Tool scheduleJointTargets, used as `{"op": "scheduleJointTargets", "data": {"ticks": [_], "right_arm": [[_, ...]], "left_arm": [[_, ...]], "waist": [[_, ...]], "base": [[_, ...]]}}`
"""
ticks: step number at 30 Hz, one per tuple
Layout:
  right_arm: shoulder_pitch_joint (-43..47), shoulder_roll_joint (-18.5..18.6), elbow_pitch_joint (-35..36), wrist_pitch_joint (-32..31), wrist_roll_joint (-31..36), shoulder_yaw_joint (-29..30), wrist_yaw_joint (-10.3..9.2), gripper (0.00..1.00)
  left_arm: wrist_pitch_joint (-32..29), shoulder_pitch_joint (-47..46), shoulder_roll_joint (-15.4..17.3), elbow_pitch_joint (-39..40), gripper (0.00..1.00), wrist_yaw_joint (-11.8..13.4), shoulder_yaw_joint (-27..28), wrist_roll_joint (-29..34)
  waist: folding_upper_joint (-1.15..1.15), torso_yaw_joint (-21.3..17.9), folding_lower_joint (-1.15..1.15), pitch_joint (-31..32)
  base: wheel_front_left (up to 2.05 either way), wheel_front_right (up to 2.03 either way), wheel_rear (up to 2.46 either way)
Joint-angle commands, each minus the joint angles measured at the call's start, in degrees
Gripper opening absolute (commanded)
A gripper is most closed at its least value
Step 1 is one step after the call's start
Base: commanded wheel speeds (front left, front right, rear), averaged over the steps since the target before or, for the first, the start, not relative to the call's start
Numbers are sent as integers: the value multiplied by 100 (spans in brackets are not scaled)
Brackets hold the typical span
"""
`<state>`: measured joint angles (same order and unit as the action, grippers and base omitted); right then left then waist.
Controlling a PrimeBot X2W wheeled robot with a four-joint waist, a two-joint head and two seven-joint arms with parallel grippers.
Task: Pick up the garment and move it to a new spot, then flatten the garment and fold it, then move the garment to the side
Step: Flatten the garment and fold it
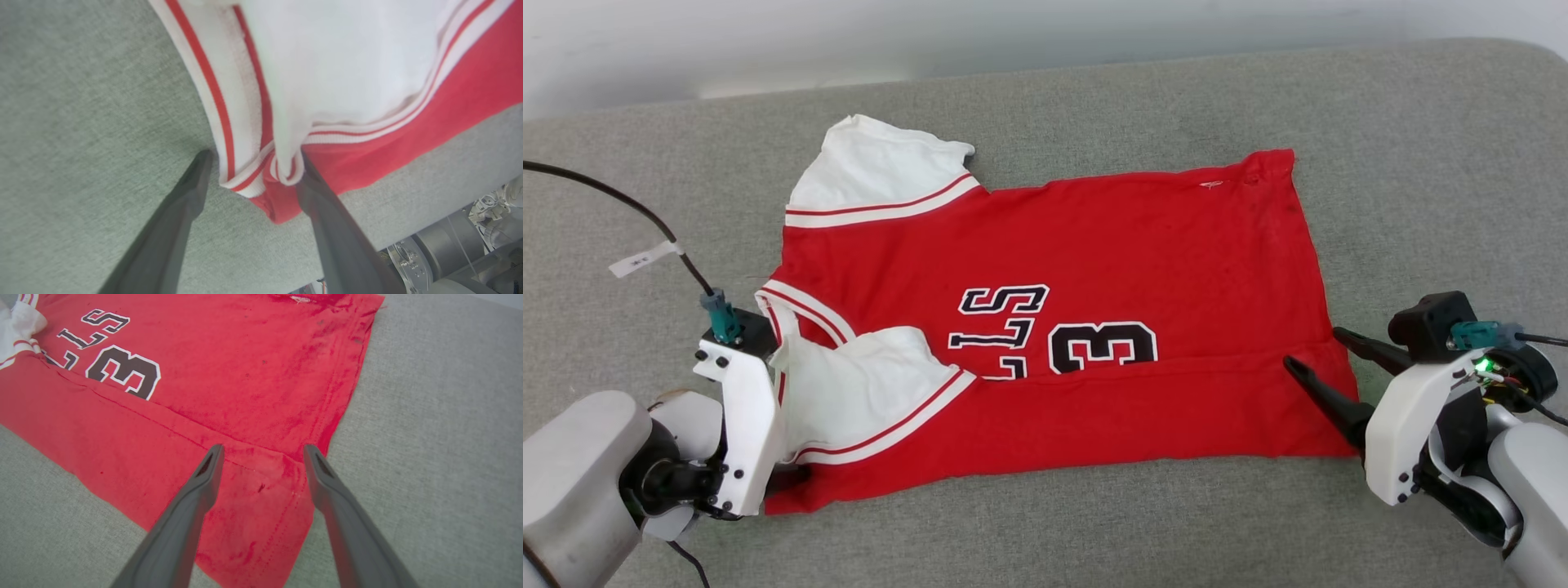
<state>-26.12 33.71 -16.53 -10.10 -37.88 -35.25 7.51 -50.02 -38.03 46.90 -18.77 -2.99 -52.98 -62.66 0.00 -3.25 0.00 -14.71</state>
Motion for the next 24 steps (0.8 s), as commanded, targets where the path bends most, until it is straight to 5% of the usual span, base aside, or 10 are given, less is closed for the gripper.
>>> {"op": "scheduleJointTargets", "data": {"ticks": [1,2,3,10,15,24], "right_arm": [[-147,-10,-16,16,-57,-31,-4,100],[-188,27,-13,21,-45,-51,-4,100],[-227,68,-8,13,-59,-69,-4,100],[-897,678,434,-642,-151,-624,-4,100],[-1493,1248,808,-1765,-610,-1262,-4,100],[-2011,1648,761,-3340,-1493,-2088,-4,100]], "left_arm": [[60,356,-174,-195,76,-26,-154,-26],[111,365,-192,-204,9,-54,-161,-5],[152,368,-198,-222,0,-86,-160,-1],[476,218,26,64,0,-274,-17,36],[652,248,259,491,0,-320,82,4],[703,199,378,1069,0,-224,55,167]], "waist": [[0,1,0,27],[0,6,0,52],[0,12,0,78],[0,19,0,290],[0,49,0,359],[0,183,0,195]], "base": [[0,0,0],[0,0,0],[0,0,0],[0,0,0],[0,0,0],[0,0,0]]}}
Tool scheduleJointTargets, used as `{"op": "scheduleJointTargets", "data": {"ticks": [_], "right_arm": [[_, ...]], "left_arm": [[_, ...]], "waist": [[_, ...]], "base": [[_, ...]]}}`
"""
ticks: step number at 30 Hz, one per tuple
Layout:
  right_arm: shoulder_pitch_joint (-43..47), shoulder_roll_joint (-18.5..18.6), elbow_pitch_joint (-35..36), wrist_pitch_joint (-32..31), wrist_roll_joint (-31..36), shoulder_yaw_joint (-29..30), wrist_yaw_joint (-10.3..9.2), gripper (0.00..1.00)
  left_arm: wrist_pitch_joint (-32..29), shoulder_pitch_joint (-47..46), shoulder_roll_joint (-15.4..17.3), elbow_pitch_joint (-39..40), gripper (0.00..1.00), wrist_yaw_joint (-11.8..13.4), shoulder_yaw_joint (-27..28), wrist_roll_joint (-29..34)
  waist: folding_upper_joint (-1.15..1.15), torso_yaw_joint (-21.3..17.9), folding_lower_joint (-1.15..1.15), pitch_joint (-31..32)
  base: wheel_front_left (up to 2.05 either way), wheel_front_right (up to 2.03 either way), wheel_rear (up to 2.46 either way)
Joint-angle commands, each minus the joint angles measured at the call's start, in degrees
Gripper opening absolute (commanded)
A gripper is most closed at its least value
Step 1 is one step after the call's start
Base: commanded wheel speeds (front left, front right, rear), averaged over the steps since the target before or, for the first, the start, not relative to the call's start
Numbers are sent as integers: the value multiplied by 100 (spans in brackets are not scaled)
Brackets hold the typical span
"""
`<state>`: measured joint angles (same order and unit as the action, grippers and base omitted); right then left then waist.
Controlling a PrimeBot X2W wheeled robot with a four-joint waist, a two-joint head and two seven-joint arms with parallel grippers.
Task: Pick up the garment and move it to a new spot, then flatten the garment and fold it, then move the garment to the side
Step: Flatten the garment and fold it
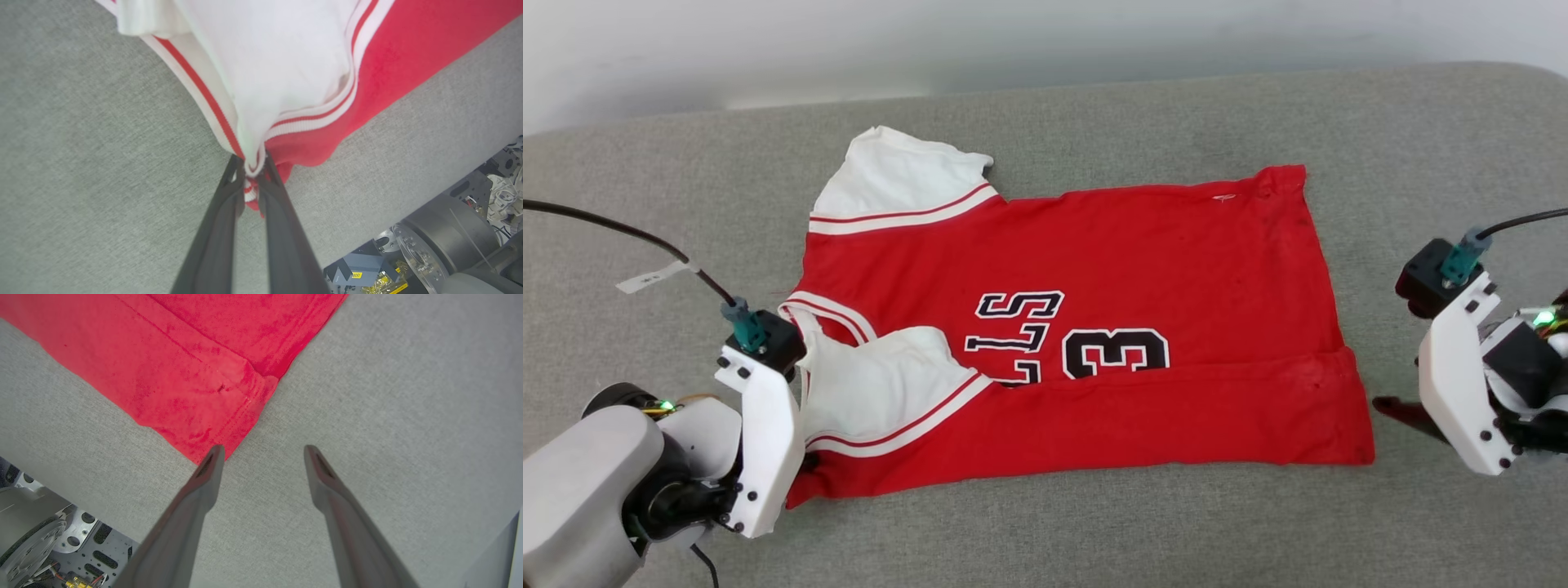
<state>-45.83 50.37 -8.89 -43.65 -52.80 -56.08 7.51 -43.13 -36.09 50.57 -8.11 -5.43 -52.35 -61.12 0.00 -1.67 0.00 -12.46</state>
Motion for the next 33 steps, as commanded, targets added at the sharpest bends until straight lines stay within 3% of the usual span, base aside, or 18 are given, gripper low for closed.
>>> {"op": "scheduleJointTargets", "data": {"ticks": [1,14,15,16,24,33], "right_arm": [[-21,-60,-67,-58,-90,-64,-4,100],[702,-1194,-1186,695,-496,-761,5,100],[683,-1245,-1257,830,-515,-718,5,55],[649,-1267,-1292,936,-512,-733,5,0],[312,-710,-997,1544,-656,-718,-3,0],[643,227,-127,1580,-1055,-792,-4,0]], "left_arm": [[19,-7,-4,48,0,37,-12,37],[147,43,-22,168,0,125,-51,178],[150,80,-14,156,0,136,-55,163],[160,109,-12,142,0,137,-63,145],[347,397,85,129,0,212,4,-53],[397,977,452,736,0,361,-58,-294]], "waist": [[0,46,0,-62],[0,143,0,-355],[0,126,0,-339],[0,111,0,-313],[0,-11,0,158],[0,-24,0,630]], "base": [[0,0,0],[0,0,0],[0,0,0],[0,0,0],[0,0,0],[0,0,0]]}}
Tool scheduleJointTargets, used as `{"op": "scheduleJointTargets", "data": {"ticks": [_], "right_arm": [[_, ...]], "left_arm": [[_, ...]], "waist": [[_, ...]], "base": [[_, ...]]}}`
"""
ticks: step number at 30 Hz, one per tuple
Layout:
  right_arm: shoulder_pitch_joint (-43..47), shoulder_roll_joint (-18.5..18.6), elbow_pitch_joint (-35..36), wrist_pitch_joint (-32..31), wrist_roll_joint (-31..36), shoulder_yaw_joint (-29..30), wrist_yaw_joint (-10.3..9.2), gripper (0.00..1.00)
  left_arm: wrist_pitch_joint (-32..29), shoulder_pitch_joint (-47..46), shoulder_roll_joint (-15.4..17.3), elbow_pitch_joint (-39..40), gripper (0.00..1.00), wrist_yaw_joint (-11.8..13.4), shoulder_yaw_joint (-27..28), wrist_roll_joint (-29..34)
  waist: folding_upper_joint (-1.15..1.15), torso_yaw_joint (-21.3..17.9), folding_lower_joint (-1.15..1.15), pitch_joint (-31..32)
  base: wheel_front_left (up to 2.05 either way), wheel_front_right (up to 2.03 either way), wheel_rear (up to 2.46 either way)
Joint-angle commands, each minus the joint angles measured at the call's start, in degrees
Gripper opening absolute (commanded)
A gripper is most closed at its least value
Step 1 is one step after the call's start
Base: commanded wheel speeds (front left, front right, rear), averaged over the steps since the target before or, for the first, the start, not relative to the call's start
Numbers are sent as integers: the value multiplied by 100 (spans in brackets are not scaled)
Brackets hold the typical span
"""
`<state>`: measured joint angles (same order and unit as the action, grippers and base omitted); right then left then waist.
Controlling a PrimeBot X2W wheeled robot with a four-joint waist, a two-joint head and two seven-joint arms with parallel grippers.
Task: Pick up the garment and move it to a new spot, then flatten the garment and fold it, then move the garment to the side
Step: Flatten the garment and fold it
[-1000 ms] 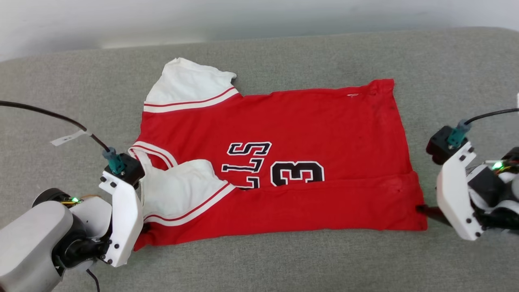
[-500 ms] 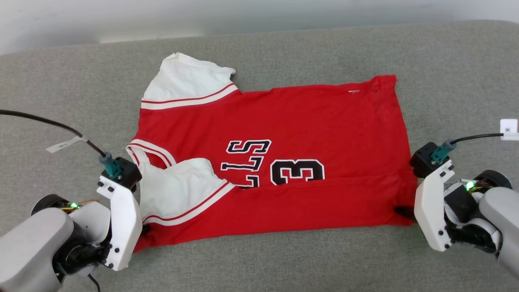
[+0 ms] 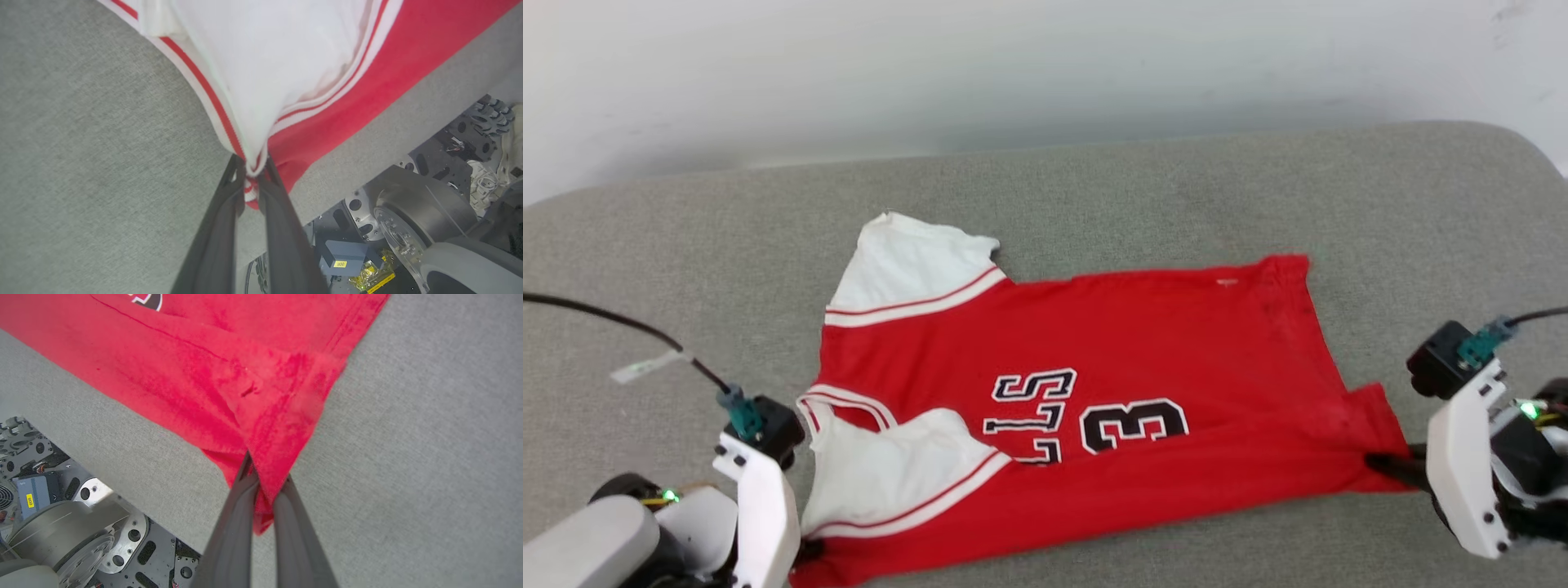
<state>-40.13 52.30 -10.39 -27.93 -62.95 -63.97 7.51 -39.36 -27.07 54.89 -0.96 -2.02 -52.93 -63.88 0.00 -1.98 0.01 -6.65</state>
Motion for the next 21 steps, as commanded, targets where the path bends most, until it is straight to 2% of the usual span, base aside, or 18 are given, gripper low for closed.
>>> {"op": "scheduleJointTargets", "data": {"ticks": [1,4,7,14,15,16,17,21], "right_arm": [[149,129,119,-2,-75,-4,-4,0],[419,412,343,-69,-166,-45,-4,0],[716,500,394,-54,-212,-62,-4,0],[1164,19,-240,106,-123,-36,-4,0],[1184,-46,-310,164,-97,-6,-4,31],[1208,-111,-352,223,-82,24,-4,76],[1216,-147,-378,297,-57,67,-4,100],[1142,-97,-316,728,170,335,-4,100]], "left_arm": [[39,152,60,110,0,55,-6,-45],[107,388,155,325,0,139,-68,-86],[186,602,134,407,0,233,-125,-132],[306,776,12,99,0,251,-260,-9],[366,752,-14,72,39,238,-243,26],[419,726,-45,41,100,239,-204,3],[461,688,-49,45,100,216,-180,11],[616,474,84,204,100,211,20,49]], "waist": [[0,10,-1,73],[0,37,-1,102],[0,39,-1,62],[0,26,-1,-62],[0,28,-1,-62],[0,30,-1,-57],[0,31,-1,-45],[0,35,-1,34]], "base": [[0,0,0],[0,0,0],[0,0,0],[0,0,0],[0,0,0],[0,0,0],[0,0,0],[0,0,0]]}}
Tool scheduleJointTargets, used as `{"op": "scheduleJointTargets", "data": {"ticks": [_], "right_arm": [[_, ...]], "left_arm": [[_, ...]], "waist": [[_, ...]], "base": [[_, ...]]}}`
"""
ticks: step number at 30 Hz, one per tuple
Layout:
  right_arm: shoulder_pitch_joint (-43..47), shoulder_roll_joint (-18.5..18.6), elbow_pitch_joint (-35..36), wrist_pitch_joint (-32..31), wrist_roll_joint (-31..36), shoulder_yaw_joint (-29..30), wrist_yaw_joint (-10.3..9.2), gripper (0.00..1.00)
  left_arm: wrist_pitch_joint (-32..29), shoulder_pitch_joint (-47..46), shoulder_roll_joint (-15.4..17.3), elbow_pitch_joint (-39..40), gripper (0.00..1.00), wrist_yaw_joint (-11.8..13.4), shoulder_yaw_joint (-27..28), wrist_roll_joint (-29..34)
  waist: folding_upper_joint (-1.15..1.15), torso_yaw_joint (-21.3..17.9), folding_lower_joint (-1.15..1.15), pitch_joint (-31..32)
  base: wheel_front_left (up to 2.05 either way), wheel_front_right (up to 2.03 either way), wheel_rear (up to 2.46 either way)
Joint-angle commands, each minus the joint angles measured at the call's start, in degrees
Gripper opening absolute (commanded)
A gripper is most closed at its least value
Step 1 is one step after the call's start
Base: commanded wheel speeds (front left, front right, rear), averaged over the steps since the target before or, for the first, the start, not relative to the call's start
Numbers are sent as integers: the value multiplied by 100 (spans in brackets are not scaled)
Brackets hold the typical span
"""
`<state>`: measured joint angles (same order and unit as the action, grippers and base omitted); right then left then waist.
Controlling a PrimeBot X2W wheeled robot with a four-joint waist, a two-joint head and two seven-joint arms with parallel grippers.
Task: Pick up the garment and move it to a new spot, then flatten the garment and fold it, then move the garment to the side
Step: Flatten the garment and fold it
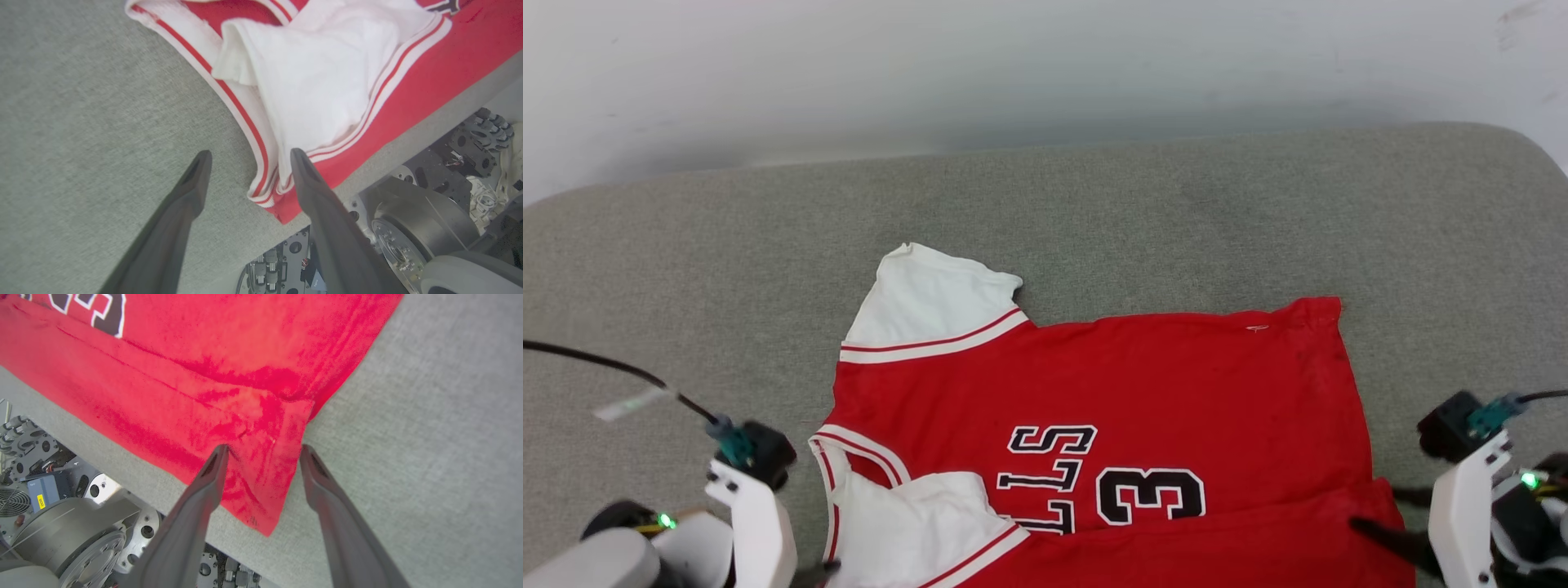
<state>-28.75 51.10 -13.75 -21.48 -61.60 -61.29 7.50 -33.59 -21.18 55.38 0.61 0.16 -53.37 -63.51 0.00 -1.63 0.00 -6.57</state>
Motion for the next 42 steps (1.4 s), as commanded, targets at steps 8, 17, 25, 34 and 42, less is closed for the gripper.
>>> {"op": "scheduleJointTargets", "data": {"ticks": [8,17,25,34,42], "right_arm": [[-118,-321,-92,1907,1102,1517,-3,100],[456,-1509,9,3372,2768,3596,-2,100],[1454,-2787,1324,3562,4203,5188,-2,100],[1699,-3262,2505,3183,4753,5374,-3,100],[1308,-3201,2818,2978,4811,5182,-3,100]], "left_arm": [[825,-700,156,112,100,187,650,473],[1289,-1599,-214,-453,100,222,984,936],[764,-2817,-535,-1246,100,-43,1093,1007],[-767,-4278,-691,-1843,100,-405,987,866],[-2438,-5062,-741,-2065,100,-520,620,743]], "waist": [[0,-98,0,19],[0,-283,0,-343],[0,-534,0,-1044],[0,-876,0,-1980],[0,-1084,0,-2623]], "base": [[0,0,0],[0,0,0],[0,0,0],[0,0,0],[0,0,0]]}}
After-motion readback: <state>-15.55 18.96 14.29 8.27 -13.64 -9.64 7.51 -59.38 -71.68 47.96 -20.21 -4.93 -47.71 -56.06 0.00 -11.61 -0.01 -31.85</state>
